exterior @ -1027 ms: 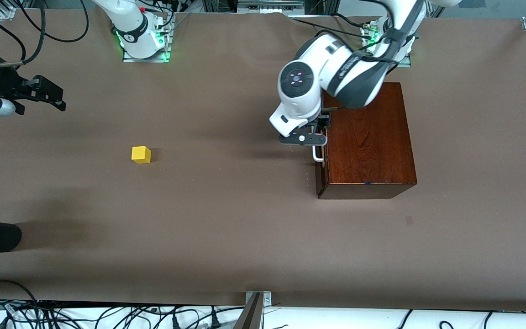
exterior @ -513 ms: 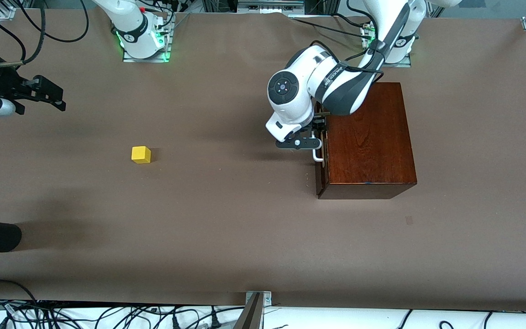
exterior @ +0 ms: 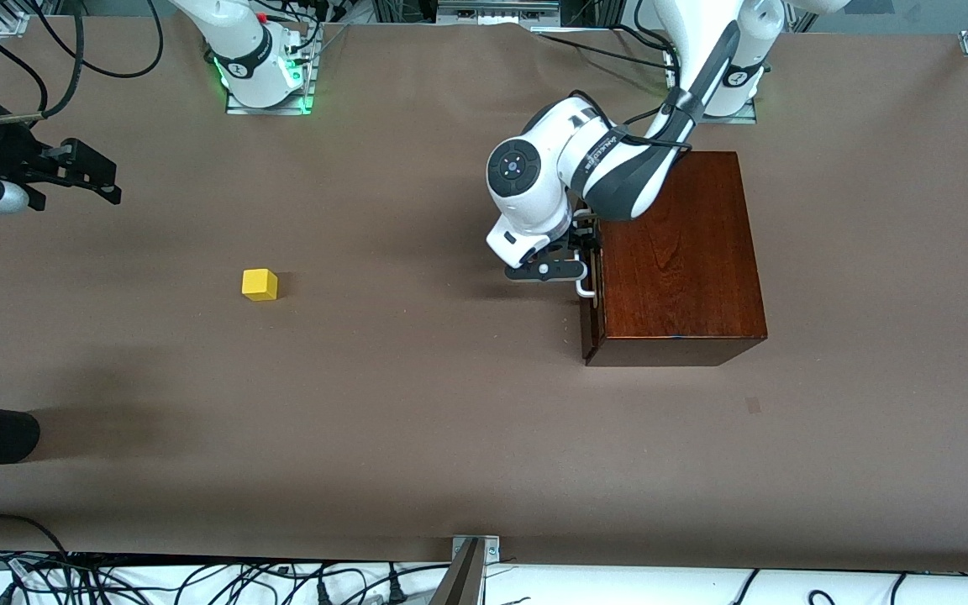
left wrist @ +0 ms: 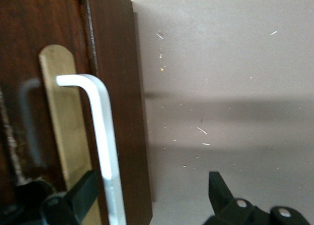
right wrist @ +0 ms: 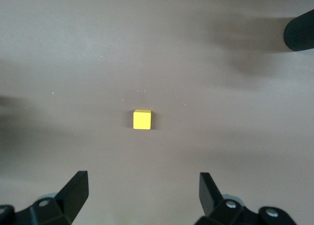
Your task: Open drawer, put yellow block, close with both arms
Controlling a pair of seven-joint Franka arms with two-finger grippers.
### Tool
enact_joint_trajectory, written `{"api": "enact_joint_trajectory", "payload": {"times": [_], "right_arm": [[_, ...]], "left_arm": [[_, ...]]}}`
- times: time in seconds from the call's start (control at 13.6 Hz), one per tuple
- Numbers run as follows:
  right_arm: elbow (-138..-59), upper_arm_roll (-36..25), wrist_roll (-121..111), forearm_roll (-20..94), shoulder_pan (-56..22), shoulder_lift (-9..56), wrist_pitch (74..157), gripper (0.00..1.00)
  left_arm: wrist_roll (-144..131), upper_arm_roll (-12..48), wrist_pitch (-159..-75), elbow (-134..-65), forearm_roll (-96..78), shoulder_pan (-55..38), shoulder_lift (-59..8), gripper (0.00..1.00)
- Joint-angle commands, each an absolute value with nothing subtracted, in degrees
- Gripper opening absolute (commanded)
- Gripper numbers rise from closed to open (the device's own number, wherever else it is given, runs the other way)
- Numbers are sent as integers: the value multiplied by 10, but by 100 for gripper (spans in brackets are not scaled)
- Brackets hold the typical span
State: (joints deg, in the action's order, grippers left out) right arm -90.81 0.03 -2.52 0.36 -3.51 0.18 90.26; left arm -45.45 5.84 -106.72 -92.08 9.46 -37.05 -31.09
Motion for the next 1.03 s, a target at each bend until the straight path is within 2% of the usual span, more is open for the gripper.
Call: {"api": "enact_joint_trajectory", "payload": {"times": [0.0, 0.44, 0.73, 0.95], "right_arm": [[-898, 4, -23, 10, -33, 0, 889, 100], [-898, 4, -23, 10, -33, 1, 885, 100], [-898, 4, -19, 9, -33, 1, 871, 100], [-898, 4, -23, 9, -33, 1, 874, 100]], "left_arm": [[-470, 54, -1099, -928, 109, -379, -319, 100], [-482, 64, -1168, -916, 67, -388, -326, 100], [-525, 66, -1243, -916, 27, -413, -343, 100], [-526, 66, -1255, -913, 26, -416, -345, 100]]}}
